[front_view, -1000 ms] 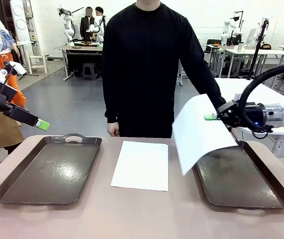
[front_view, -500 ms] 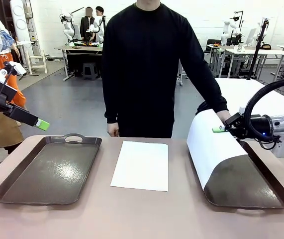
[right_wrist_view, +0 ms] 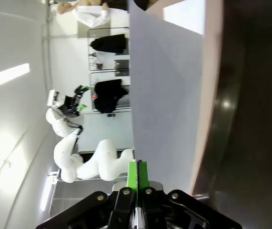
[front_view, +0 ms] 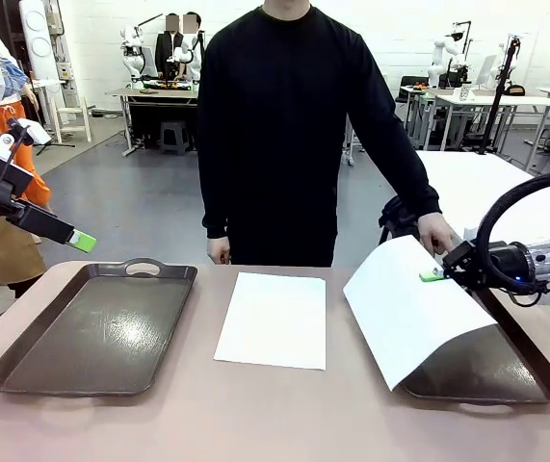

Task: Sort the A4 documents.
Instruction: Place the A4 Paper in the designated Handle tray.

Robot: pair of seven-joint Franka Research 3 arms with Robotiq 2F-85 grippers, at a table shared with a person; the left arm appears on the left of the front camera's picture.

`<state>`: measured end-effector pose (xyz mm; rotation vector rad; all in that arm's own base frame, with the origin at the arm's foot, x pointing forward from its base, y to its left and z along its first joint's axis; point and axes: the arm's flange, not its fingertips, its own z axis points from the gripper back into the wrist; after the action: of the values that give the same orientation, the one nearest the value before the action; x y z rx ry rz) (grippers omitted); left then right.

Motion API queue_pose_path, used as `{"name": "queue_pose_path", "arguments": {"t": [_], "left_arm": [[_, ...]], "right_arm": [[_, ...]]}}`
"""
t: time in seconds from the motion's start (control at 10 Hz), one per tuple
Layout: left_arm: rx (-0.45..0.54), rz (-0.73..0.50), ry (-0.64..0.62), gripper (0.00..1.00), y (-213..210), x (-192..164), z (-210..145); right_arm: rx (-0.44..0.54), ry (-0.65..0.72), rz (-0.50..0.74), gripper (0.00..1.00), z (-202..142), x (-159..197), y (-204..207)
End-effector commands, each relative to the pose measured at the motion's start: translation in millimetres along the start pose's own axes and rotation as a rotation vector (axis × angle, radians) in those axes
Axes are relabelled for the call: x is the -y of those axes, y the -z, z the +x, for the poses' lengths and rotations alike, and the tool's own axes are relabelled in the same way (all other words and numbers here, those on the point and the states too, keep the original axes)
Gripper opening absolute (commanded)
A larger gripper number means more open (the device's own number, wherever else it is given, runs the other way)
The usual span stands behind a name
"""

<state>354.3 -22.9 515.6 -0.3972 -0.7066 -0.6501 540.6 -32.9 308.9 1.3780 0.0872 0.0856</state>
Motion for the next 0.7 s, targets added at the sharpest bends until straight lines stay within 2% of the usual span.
{"name": "queue_pose_path", "arguments": {"t": [0.0, 0.3, 0.6], "left_arm": [[0.008, -0.013, 0.005, 1.00, 0.4, -2.9, -1.5], [0.008, -0.013, 0.005, 1.00, 0.4, -2.9, -1.5], [0.008, -0.013, 0.005, 1.00, 0.4, -2.9, -1.5]], "right_arm": [[0.027, -0.040, -0.108, 0.01, 0.3, 4.0, -12.9], [0.067, -0.093, -0.315, 0.01, -5.7, 10.9, -21.5], [0.081, -0.115, -0.411, 0.01, -7.4, 12.0, -46.7]]}}
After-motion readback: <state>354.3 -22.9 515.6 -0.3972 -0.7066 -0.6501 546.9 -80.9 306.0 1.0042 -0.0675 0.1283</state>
